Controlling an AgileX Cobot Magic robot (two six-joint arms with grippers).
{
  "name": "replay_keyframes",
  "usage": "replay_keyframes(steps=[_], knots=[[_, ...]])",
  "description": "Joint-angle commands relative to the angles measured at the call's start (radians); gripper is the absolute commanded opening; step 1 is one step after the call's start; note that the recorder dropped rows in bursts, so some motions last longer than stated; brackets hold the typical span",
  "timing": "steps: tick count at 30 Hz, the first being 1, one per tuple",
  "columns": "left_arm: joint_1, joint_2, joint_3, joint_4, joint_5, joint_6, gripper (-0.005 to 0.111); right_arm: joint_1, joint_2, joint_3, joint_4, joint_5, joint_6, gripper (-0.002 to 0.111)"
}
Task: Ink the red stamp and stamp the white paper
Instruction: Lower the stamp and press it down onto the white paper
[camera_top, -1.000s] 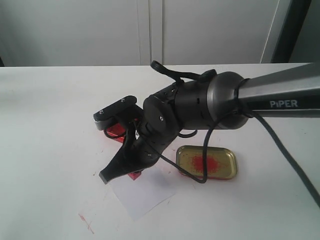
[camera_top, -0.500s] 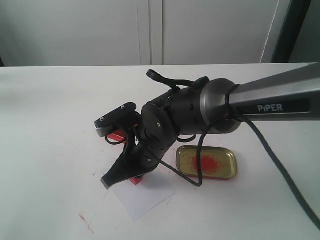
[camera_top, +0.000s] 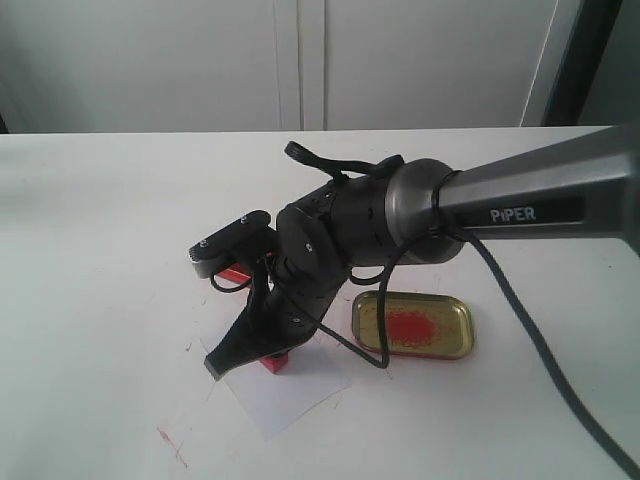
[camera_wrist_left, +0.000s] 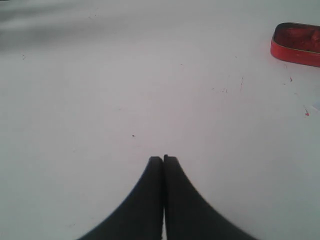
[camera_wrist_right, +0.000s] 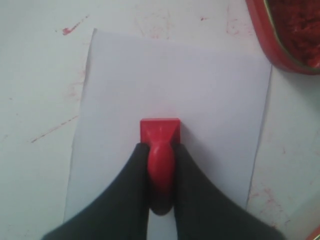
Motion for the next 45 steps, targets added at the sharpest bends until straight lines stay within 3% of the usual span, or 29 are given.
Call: replay_keyframes(steps=[1, 26, 45], knots=[[0.000, -0.005, 0.005, 0.002, -0.005, 0.001, 0.000, 0.000, 0.086, 0.035, -0.014, 0.110, 0.001, 0.000], [0.000, -0.005, 0.005, 0.002, -0.005, 0.001, 0.000, 0.000, 0.071, 0.033, -0.012, 0.109, 0.001, 0.000], [0.000, -0.005, 0.005, 0.002, -0.005, 0.001, 0.000, 0.000, -0.094, 0.031, -0.033, -0.047, 0.009, 0.000]])
